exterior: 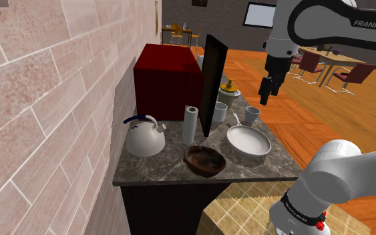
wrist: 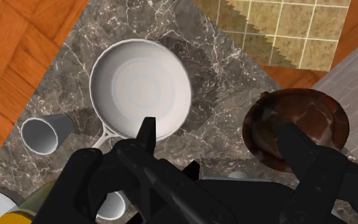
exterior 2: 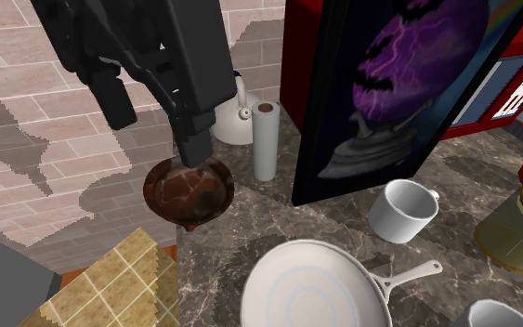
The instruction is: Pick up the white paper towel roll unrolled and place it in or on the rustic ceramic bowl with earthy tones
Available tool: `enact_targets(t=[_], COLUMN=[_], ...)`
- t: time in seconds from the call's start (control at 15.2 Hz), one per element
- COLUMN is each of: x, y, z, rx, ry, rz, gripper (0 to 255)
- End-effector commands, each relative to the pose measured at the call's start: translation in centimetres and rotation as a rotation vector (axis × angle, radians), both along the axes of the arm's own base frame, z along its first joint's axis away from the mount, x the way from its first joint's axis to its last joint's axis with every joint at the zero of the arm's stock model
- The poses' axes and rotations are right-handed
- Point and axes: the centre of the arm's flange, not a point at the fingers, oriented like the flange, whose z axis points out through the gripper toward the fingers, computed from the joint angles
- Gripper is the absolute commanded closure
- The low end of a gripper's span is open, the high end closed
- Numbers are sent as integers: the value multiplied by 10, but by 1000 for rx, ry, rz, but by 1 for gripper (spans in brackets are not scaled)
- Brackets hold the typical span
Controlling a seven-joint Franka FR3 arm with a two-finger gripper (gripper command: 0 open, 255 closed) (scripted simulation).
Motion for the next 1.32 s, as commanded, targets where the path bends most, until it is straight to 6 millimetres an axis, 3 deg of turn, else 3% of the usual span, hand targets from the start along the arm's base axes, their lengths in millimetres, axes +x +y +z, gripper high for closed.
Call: enact_targets(t=[0.0, 1.25], x=[0, 220], y=[0, 83], z=[0, -109], rx=[0, 17], ry=[0, 61], rz=[0, -99], gripper=[0, 0])
